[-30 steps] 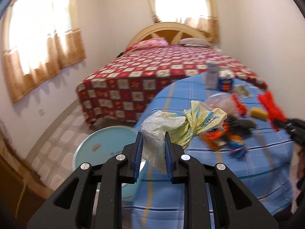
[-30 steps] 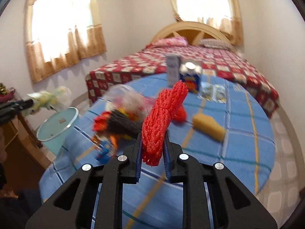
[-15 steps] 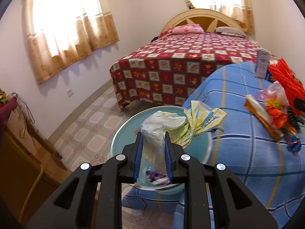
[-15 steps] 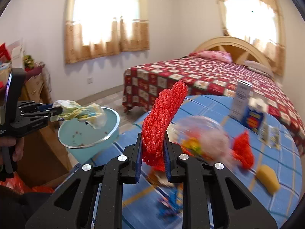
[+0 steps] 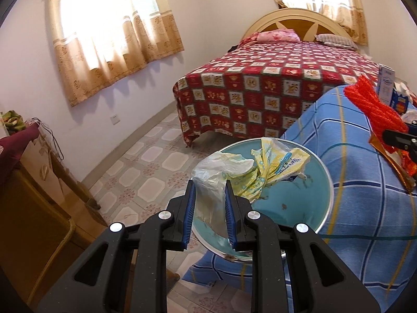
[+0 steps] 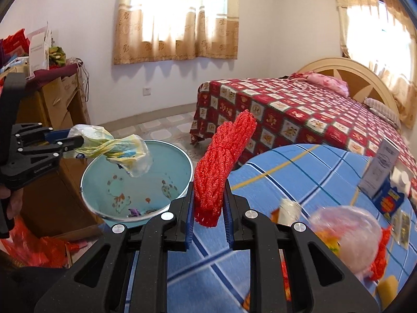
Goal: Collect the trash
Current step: 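Carry the bag and rope over the bin and open both grippers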
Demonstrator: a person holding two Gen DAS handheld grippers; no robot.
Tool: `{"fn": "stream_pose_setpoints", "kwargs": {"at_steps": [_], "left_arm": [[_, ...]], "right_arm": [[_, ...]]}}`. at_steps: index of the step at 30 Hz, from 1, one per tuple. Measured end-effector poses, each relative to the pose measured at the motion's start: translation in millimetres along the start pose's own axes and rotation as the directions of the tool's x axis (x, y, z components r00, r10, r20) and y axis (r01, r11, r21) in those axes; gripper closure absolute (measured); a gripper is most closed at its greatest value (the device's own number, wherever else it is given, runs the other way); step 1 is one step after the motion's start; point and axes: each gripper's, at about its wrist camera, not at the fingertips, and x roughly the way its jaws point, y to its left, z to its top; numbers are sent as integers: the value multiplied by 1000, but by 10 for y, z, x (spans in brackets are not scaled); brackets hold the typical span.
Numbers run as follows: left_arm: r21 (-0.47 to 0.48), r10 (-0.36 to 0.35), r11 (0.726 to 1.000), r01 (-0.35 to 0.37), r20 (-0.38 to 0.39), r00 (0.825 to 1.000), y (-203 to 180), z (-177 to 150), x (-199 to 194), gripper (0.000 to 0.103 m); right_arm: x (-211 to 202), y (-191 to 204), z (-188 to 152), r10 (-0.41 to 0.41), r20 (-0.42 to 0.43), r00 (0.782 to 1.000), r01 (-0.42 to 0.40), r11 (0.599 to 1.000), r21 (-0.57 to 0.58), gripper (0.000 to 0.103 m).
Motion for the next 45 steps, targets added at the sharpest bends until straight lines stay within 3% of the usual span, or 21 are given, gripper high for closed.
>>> {"fn": "stream_pose_setpoints", "kwargs": {"at_steps": [21, 45], "left_arm": [[0, 70, 998, -70, -25, 997, 142, -31, 140, 81], [-11, 50, 999, -50, -21, 999, 79, -20, 112, 81]], "right_arm": [[654, 274, 189, 63, -76, 995, -71, 991, -112, 83], [718, 448, 173, 89, -93, 992, -103, 982, -156, 83]]}}
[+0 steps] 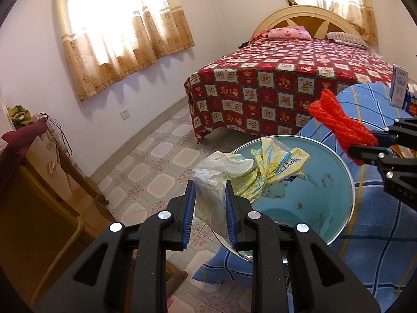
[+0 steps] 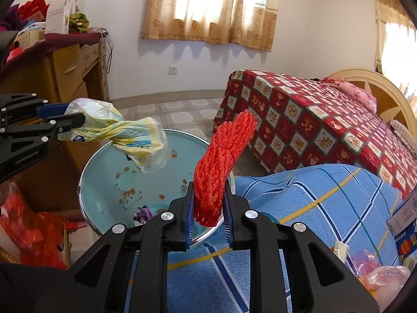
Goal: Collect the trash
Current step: 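Carry the bag and rope over the bin and open both grippers, then move both open grippers back toward the trash pile on the table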
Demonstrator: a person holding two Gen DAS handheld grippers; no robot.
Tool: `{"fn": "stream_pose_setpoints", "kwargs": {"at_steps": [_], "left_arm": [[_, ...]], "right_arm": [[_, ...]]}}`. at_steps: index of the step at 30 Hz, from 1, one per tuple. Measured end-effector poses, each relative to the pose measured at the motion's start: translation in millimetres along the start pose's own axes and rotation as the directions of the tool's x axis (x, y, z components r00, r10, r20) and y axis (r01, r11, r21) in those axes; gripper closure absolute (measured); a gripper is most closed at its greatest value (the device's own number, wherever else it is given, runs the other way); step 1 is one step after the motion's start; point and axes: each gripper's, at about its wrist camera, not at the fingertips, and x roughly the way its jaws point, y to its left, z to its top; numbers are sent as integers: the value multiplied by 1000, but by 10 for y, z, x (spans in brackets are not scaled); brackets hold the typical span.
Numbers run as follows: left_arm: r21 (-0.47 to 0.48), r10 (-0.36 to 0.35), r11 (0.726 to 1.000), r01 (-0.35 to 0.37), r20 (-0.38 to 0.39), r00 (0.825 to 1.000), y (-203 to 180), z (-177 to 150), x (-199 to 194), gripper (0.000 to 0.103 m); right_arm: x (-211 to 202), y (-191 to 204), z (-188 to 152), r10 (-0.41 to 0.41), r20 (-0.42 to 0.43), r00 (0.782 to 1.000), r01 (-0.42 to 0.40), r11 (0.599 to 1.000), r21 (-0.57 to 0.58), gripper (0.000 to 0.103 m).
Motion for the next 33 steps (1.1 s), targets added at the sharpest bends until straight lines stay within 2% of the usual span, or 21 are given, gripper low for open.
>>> {"fn": "stream_pose_setpoints", "kwargs": {"at_steps": [4, 6, 7, 8, 11, 13, 18, 24, 27, 30, 33], "left_arm": [[-5, -21, 1000, 21, -1, 1000, -30, -7, -13, 79], [-9, -30, 1000, 30, -6, 1000, -28, -11, -2, 76], [-14, -42, 999, 42, -5, 999, -45, -13, -10, 74], [-15, -47, 999, 47, -5, 999, -36, -14, -4, 68], [-25, -54, 998, 54, 7, 999, -48, -9, -41, 43], [-24, -60, 998, 60, 10, 998, -59, -8, -56, 42], [-16, -84, 996, 84, 1, 996, -152, -33, -76, 39], [29, -143, 989, 144, -27, 989, -460, -124, -86, 38], [68, -179, 981, 182, -43, 983, -703, -174, -104, 37], [104, -213, 971, 217, -48, 976, -944, -205, -147, 37], [129, -260, 956, 265, -51, 964, -1218, -192, -220, 36]], "right_arm": [[13, 37, 1, 11, -3, 1000, -11, 1000, -8, 83], [20, 36, 3, 21, -6, 1000, -21, 1000, -4, 78], [19, 36, 4, 25, -5, 1000, -25, 1000, 1, 69], [18, 34, 5, 27, -4, 1000, -27, 1000, 4, 60], [-1, 10, -5, 29, -3, 1000, -29, 999, 27, 49], [-42, -14, -15, 14, -2, 1000, -14, 999, 46, 44], [-261, -60, -42, -12, 10, 1000, 11, 996, 91, 42], [-942, -274, -316, -116, 54, 992, 105, 979, 173, 36], [-1352, -512, -596, -196, 63, 979, 174, 952, 251, 34], [-1725, -812, -947, -309, 36, 951, 278, 895, 348, 32], [-1991, -1142, -1329, -398, -30, 917, 369, 817, 444, 31]]}}
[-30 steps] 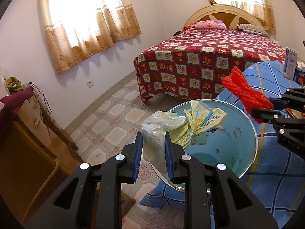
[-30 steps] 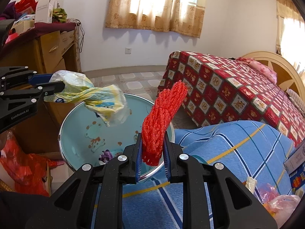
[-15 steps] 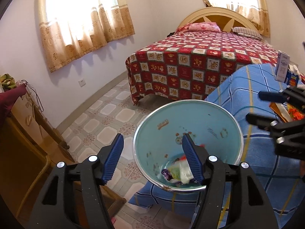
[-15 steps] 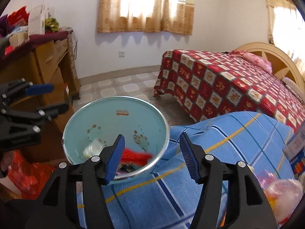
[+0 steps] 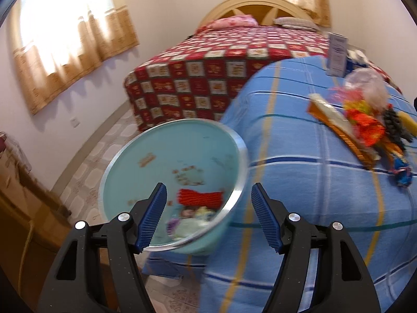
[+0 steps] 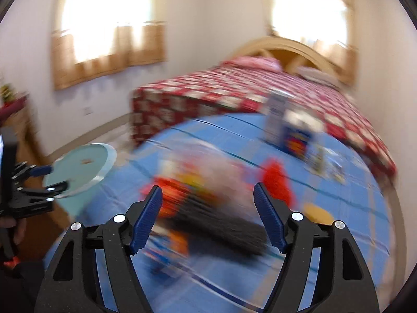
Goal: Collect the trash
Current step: 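Move both open grippers back toward the trash pile on the table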
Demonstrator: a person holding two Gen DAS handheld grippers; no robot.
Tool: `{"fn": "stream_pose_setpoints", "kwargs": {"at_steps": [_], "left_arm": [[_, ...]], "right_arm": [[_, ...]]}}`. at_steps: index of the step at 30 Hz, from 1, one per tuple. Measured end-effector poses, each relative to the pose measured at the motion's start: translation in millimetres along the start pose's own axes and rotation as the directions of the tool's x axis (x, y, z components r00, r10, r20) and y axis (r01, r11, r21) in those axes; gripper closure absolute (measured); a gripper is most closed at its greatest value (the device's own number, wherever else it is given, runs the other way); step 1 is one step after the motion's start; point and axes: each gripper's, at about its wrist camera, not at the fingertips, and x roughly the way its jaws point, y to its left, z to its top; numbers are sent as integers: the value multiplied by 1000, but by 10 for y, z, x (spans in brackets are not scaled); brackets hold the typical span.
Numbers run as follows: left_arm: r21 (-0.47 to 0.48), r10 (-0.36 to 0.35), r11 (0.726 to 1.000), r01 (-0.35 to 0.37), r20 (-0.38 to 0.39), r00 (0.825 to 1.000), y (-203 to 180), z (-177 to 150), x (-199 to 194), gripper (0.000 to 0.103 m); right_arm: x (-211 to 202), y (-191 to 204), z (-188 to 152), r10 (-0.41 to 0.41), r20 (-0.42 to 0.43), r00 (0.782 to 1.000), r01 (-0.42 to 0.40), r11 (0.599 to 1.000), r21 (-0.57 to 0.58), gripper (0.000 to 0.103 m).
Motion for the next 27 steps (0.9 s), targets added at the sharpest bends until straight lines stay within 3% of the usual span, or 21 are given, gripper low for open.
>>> {"fn": "stream_pose_setpoints", "kwargs": {"at_steps": [5, 14, 20, 27], "left_arm": [[38, -63, 997, 62, 17, 998, -454, 123, -17, 36], [75, -155, 986, 151, 48, 987, -1078, 358, -85, 35], [92, -152, 985, 148, 45, 987, -1224, 349, -70, 33], [44, -84, 996, 83, 33, 996, -828, 276, -5, 32]], "right_arm": [[-104, -686, -312, -122, -50, 991, 128, 982, 137, 31], [-246, -1149, -665, -175, -69, 982, 186, 957, 224, 29], [-235, -1043, -661, -157, -52, 986, 164, 967, 197, 29], [56, -658, -415, -64, -66, 996, 72, 989, 132, 30]]}}
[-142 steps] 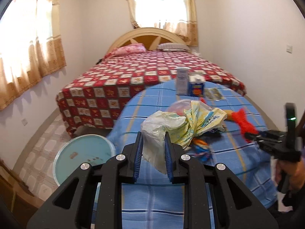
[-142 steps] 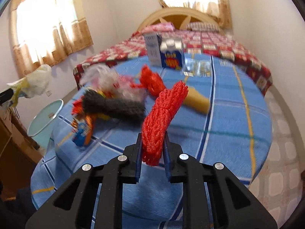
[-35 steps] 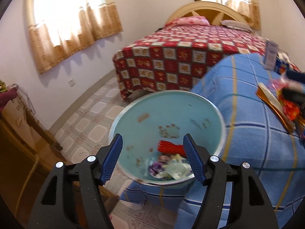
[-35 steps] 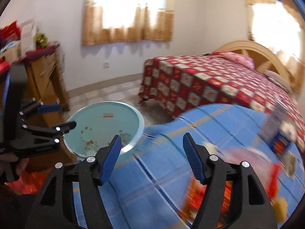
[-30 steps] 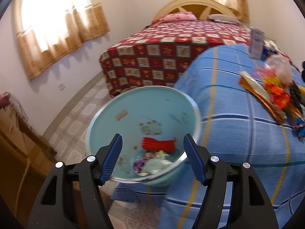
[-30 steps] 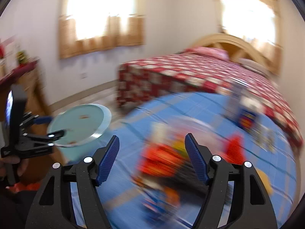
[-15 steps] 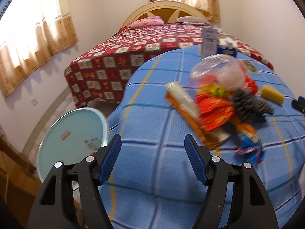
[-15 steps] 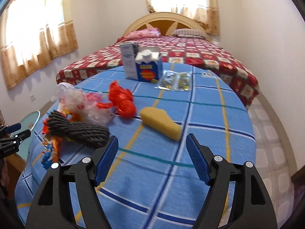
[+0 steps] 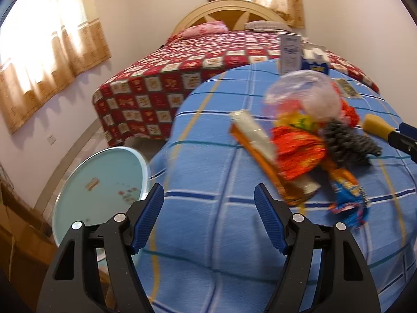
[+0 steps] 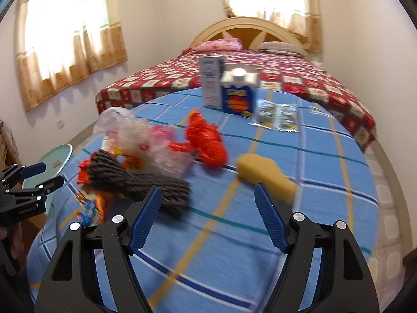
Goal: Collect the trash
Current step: 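Move both open grippers back toward the trash pile on the table, then grasp the red foil wrapper with the left gripper while the right grasps the black yarn bundle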
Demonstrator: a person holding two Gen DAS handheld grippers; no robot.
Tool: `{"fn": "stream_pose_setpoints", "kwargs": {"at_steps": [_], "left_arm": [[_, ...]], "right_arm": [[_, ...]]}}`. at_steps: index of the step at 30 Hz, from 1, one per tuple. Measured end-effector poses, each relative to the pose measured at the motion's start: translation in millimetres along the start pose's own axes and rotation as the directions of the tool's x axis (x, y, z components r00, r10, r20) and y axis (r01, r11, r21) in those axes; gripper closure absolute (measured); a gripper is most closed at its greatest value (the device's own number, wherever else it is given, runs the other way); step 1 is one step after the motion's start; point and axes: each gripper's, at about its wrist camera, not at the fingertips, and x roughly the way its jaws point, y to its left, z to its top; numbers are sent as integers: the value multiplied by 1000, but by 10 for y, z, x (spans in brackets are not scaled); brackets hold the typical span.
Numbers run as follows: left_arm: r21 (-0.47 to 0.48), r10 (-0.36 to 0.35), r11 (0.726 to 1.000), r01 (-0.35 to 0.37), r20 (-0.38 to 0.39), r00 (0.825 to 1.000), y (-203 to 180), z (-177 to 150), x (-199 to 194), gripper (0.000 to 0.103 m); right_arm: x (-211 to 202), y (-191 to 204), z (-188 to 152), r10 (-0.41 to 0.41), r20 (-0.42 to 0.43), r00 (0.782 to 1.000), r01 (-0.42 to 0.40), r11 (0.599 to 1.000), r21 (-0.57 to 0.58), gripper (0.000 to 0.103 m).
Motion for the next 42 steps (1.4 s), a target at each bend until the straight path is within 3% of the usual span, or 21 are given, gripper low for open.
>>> {"fn": "stream_pose_setpoints", "kwargs": {"at_steps": [4, 6, 7, 8, 11, 21, 26, 30, 31, 32, 33, 36, 42], "left_arm": [[-24, 27, 999, -27, -16, 1000, 229, -66, 26, 32], [-35, 31, 999, -32, -23, 999, 305, -92, 37, 32], [-38, 30, 999, -31, -23, 999, 324, -97, 35, 32], [-39, 28, 999, -29, -22, 999, 336, -94, 29, 32], [-37, 13, 999, -14, -8, 1000, 317, -62, -10, 32], [23, -83, 996, 82, 44, 996, -116, 75, -145, 32], [103, -116, 989, 109, 62, 991, -445, 148, -92, 32], [139, -135, 982, 131, 22, 991, -613, 174, 117, 32], [141, -136, 981, 132, 15, 991, -623, 172, 148, 34], [141, -146, 980, 144, 5, 989, -633, 161, 180, 52], [139, -167, 976, 167, -10, 986, -636, 167, 213, 77], [128, -184, 975, 183, 0, 983, -604, 194, 183, 95], [92, -180, 981, 173, 72, 981, -383, 284, -140, 98]], "right_arm": [[267, 217, 89, 43, -98, 994, -47, 998, -42, 34], [429, 259, 74, 121, -182, 976, -127, 992, -22, 56], [469, 263, 59, 144, -201, 969, -150, 989, -12, 62], [472, 272, 50, 165, -205, 965, -170, 985, -9, 77], [398, 242, 40, 193, -184, 964, -193, 981, 15, 90], [-132, 21, 44, 145, -48, 988, -143, 989, 44, 93], [-258, -291, -65, 97, -43, 994, -93, 991, 98, 93], [-310, -495, -196, 70, -54, 996, -62, 989, 133, 93], [-315, -523, -211, 68, -55, 996, -59, 989, 138, 93], [-316, -557, -235, 63, -56, 996, -55, 988, 146, 93], [-313, -583, -251, 59, -56, 997, -50, 987, 150, 93], [-311, -599, -273, 61, -52, 997, -53, 987, 152, 93], [-335, -477, -244, 82, -33, 996, -77, 988, 131, 93]]}}
